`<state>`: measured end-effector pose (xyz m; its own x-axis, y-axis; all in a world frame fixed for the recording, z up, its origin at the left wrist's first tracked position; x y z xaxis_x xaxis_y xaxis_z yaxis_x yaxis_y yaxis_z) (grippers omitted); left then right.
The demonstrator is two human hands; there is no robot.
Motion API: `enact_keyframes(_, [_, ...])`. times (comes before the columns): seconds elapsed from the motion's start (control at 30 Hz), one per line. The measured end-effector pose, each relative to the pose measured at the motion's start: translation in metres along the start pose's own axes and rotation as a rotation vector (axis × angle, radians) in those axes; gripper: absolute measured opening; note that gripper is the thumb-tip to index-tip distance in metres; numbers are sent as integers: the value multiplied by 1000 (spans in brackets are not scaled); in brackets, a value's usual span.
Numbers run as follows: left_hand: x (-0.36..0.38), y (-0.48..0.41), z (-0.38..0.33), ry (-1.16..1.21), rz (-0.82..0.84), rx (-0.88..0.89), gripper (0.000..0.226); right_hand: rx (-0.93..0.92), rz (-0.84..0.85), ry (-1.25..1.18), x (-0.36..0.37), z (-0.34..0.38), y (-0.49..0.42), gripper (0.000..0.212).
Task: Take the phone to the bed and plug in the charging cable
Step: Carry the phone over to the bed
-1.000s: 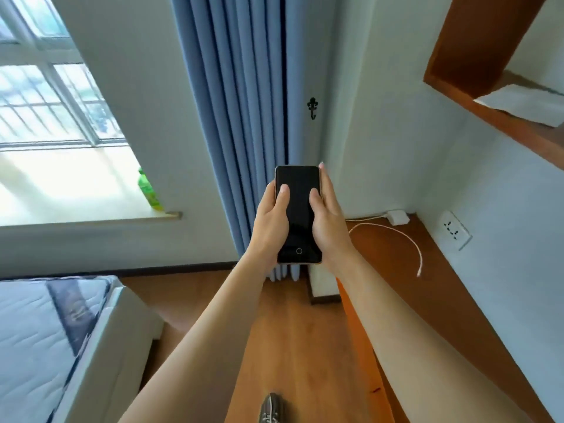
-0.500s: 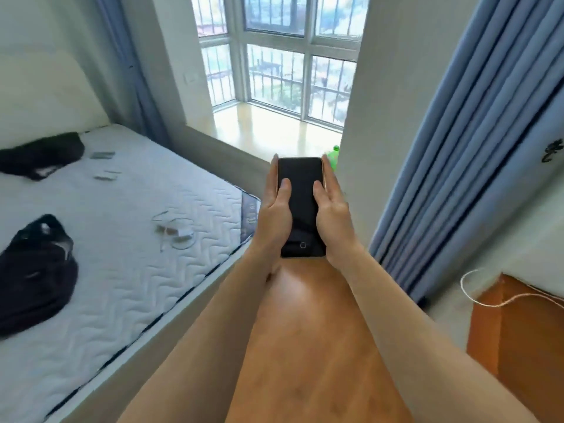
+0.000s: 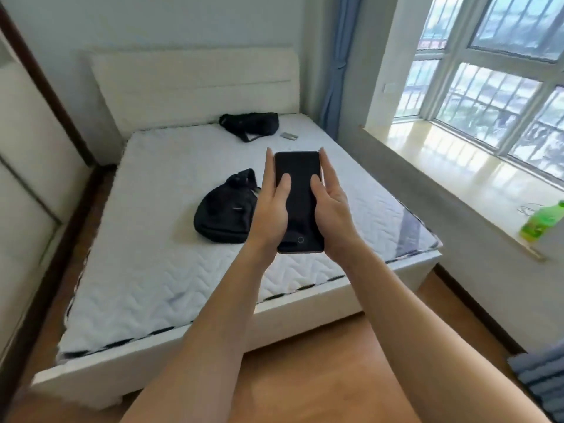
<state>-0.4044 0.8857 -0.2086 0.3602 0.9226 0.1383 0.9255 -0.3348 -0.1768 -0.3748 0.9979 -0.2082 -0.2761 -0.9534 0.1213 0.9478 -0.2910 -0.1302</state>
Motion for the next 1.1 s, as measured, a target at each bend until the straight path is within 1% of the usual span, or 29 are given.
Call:
enact_keyframes(0.13, [-107, 13, -12, -20, -159, 43, 56, 29, 164, 21, 109, -18, -14, 48])
enact_keyframes(0.23, [-173, 29, -20, -46, -269, 54, 54, 43, 267, 28, 180, -32, -18, 48])
enact_keyframes(0.33, [-225, 41, -26, -54, -343, 62, 54, 60, 356, -3, 236, -44, -20, 48])
enact_keyframes(0.5, [-292, 49, -40, -127, -465, 107, 55, 75, 515, -47, 313, -50, -24, 51])
enact_keyframes(0.63, [-338, 39, -50, -172, -553, 130, 58, 58, 608, -74, 362, -49, -40, 52])
enact_keyframes(0.77, [-375, 22, -60, -195, -598, 124, 55, 70, 664, -95, 400, -50, -62, 52])
enact_keyframes(0.87, [-394, 15, -69, -211, -651, 137, 57, 41, 705, -92, 424, -52, -76, 52])
enact_keyframes(0.97, [-409, 12, -71, -230, -672, 145, 59, 45, 725, -92, 444, -58, -83, 52])
enact_keyframes(1.1, [-438, 12, -72, -199, -678, 138, 56, 66, 737, -113, 472, -63, -83, 51])
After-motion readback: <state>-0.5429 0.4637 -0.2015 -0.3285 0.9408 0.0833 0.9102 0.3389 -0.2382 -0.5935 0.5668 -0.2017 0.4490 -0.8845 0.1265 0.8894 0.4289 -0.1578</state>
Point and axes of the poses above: each hand's wrist, its own y-axis away from the middle knuckle, its own x-axis out of the palm, z = x × y, the point moved 7 cm from there along -y, towards the middle knuckle, and after that the axes turned 4 degrees about z, right-handed, at the moved point
